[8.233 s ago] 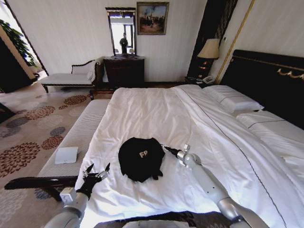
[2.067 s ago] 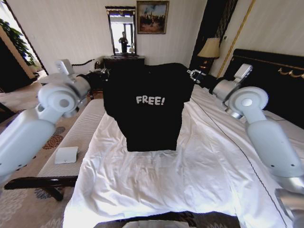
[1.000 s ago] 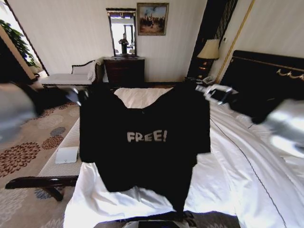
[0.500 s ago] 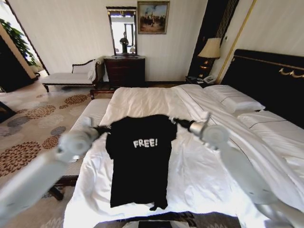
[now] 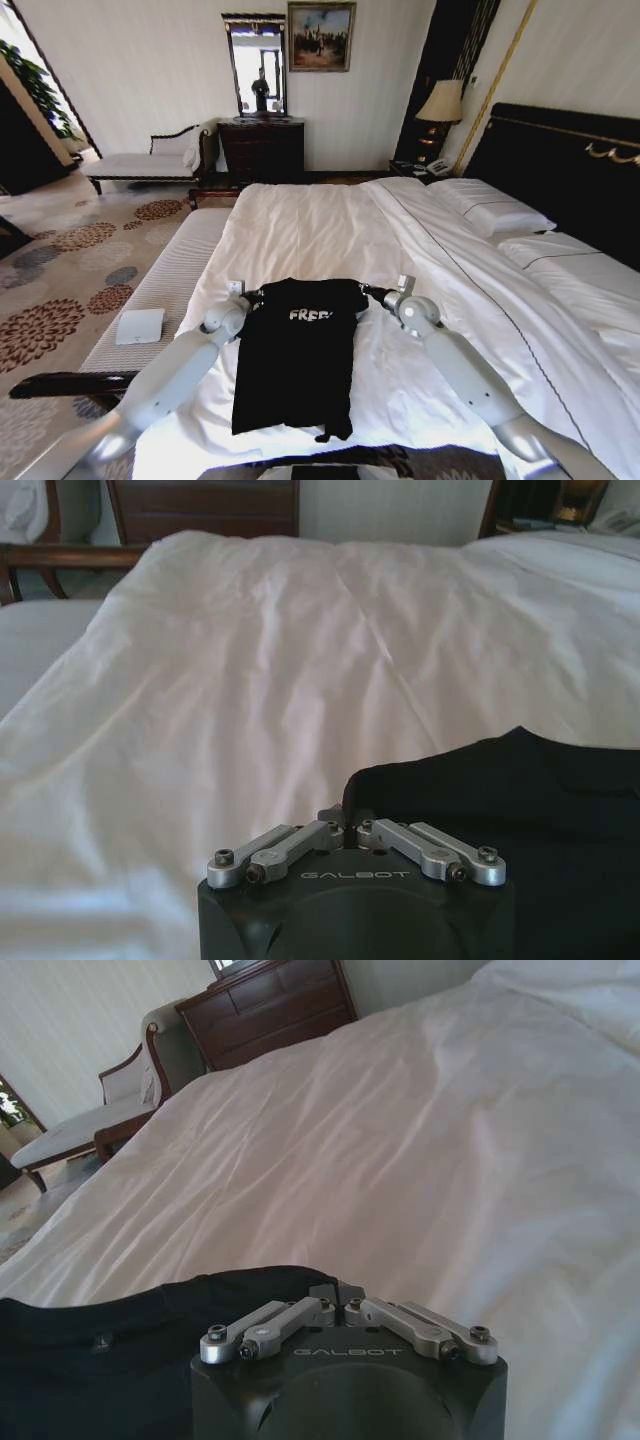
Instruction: Fold the clothes on the bed.
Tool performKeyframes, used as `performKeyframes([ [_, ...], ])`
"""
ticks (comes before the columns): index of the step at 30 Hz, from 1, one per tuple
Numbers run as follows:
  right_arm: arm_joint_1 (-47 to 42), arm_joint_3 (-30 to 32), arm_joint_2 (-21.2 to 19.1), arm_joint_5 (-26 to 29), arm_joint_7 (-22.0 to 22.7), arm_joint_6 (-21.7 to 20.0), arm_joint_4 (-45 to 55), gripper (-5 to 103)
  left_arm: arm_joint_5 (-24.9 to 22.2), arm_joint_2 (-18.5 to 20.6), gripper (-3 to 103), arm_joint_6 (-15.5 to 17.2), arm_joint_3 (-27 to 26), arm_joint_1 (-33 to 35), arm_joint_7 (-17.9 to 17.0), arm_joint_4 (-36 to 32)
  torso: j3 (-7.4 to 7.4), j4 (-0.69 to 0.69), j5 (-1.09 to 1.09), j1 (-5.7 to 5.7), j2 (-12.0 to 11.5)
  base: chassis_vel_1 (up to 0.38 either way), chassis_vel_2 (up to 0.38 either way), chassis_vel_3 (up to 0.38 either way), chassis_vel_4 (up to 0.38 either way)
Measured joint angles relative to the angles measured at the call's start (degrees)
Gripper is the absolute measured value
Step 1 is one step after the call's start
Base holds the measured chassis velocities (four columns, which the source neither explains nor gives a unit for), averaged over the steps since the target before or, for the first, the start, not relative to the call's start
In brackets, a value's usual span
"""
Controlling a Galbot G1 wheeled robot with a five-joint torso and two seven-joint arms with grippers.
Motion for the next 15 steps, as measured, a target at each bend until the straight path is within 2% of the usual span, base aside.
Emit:
performKeyframes([
  [1, 0.00, 0.00, 0.00, 0.00, 0.00, 0.00, 0.00, 0, 0.00, 0.00, 1, 0.00, 0.00, 0.00, 0.00, 0.00, 0.00, 0.00, 0.00, 0.00, 0.00, 0.000, 0.000, 0.000, 0.000],
  [4, 5.32, -3.31, 4.06, -2.88, -0.92, 3.26, -6.90, 0, 1.74, -4.93, 1, -2.25, 2.00, -8.18, 1.33, 11.21, 0.00, -0.01, -0.01, 0.00, 0.00, 0.000, 0.000, 0.000, 0.000],
  [5, 5.32, -3.31, 4.06, -2.88, -0.92, 3.26, -6.90, 0, 1.74, -4.93, 1, -2.25, 2.00, -8.18, 1.33, 11.21, 0.00, -0.01, -0.01, 0.00, 0.00, 0.000, 0.000, 0.000, 0.000],
  [7, 8.58, -5.32, 7.25, -4.01, -1.32, 4.81, -12.00, 0, 2.47, -7.92, 1, -3.06, 2.93, -12.62, 2.30, 17.32, 0.01, 0.00, 0.00, 0.01, 0.00, 0.000, 0.000, 0.000, 0.000],
  [8, 11.52, -7.09, 10.03, -5.15, -1.99, 5.89, -17.14, 0, 3.26, -10.90, 1, -4.03, 4.02, -16.74, 3.35, 23.33, 0.01, 0.01, 0.00, 0.02, -0.01, 0.000, 0.000, 0.000, 0.000],
  [9, 13.29, -8.01, 11.47, -5.84, -2.39, 6.53, -20.31, 0, 3.72, -12.36, 1, -4.61, 4.62, -18.50, 4.05, 26.18, 0.02, 0.02, 0.01, 0.02, -0.01, 0.000, 0.000, 0.000, 0.000],
  [10, 13.29, -8.01, 11.47, -5.84, -2.39, 6.53, -20.31, 0, 3.72, -12.36, 1, -4.61, 4.62, -18.50, 4.05, 26.18, 0.02, 0.02, 0.01, 0.02, -0.01, 0.000, 0.000, 0.000, 0.000],
  [13, 20.15, -10.19, 16.00, -8.54, -4.17, 8.94, -30.71, 0, 4.91, -16.89, 1, -6.05, 5.70, -23.93, 6.13, 35.99, 0.02, -0.01, 0.00, 0.03, -0.01, 0.000, 0.000, 0.000, 0.000],
  [15, 22.45, -10.41, 17.30, -9.51, -4.74, 9.86, -34.33, 0, 5.33, -18.18, 1, -6.37, 5.59, -25.03, 6.63, 38.43, 0.01, 0.01, 0.00, 0.02, -0.01, 0.000, 0.000, 0.000, 0.000],
])
